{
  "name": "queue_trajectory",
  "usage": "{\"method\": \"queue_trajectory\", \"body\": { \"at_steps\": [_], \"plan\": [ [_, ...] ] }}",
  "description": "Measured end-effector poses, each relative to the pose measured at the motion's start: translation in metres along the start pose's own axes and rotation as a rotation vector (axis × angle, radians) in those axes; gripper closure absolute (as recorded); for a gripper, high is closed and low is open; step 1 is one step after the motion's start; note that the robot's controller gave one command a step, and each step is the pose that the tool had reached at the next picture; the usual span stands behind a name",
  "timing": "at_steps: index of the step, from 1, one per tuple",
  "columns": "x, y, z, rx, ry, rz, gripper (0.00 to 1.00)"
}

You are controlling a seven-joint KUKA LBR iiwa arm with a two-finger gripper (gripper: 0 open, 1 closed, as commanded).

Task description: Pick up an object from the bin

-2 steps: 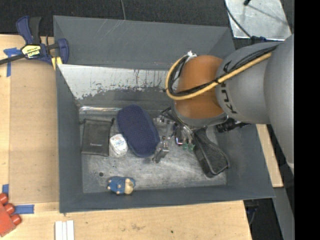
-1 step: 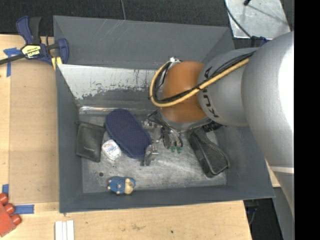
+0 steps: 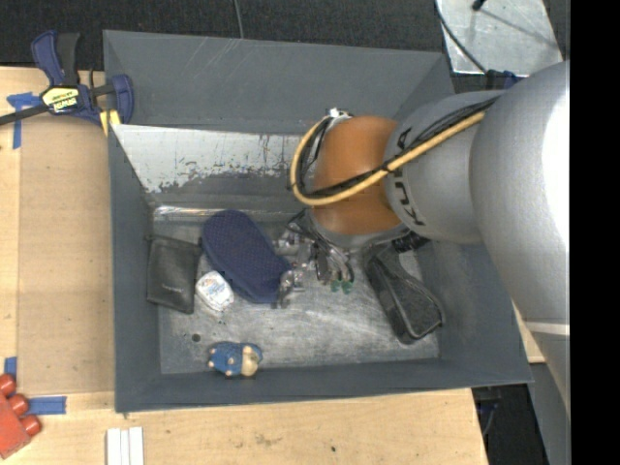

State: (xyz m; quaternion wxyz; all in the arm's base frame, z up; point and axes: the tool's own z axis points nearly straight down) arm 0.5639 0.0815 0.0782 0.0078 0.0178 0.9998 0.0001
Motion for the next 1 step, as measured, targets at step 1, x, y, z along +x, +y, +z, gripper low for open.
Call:
{"method": "queue_trajectory", "body": {
  "at_steps": [1],
  "plan": [
    [-0.0247,-0.0401,-0.1458,0.000,0.003,-0.223,1.00]
  ]
}}
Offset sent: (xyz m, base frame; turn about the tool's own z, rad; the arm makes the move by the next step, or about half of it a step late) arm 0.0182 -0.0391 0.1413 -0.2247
